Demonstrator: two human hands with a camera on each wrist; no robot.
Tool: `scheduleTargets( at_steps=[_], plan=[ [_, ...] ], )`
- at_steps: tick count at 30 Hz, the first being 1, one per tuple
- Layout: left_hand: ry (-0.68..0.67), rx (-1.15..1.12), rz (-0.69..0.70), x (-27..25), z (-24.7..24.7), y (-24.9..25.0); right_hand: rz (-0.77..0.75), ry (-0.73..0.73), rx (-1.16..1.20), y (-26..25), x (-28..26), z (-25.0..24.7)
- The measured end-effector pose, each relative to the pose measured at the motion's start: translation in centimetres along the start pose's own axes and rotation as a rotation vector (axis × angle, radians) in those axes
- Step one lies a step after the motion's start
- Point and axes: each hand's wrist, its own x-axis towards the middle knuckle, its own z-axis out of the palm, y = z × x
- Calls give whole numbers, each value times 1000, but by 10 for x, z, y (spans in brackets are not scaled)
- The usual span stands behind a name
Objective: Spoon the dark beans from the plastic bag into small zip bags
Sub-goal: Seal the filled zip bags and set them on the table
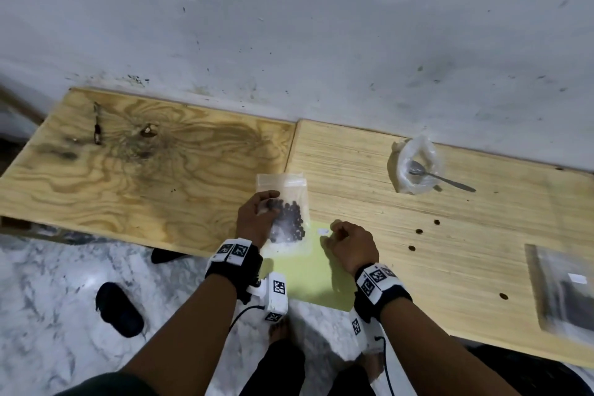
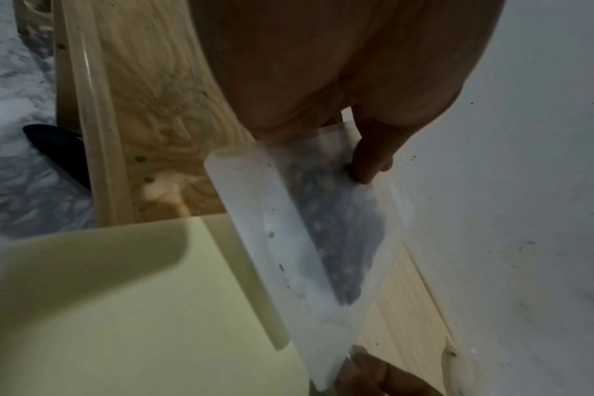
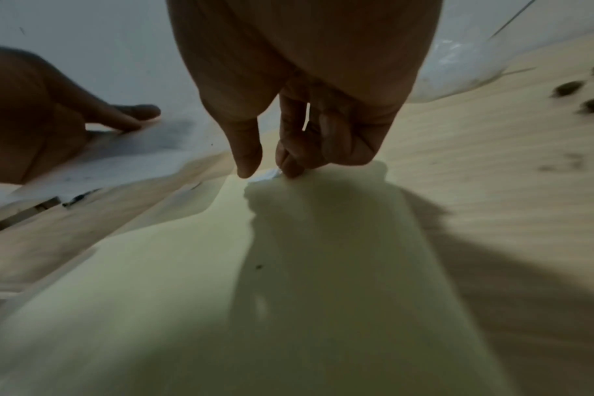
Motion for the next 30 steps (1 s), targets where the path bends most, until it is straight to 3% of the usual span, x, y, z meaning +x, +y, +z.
scheduleTargets(
  at_steps=[6, 12, 16, 21, 26, 30],
  plan=[
    [14, -15, 48, -1, 0, 3, 23, 66, -68, -19, 7, 11],
    [77, -46, 67, -8, 1, 2, -70, -3, -116, -18, 5, 6],
    [81, 25, 85, -17, 3, -2, -135, 123, 140, -10, -1, -5],
    [6, 85, 107, -32, 18, 0, -221, 161, 442, -19, -19, -29],
    [-113, 137, 175, -56, 41, 7, -343, 87, 376, -36, -36, -43],
    [-223, 76, 170, -72, 58, 10, -306, 184, 336, -38, -44, -45]
  ],
)
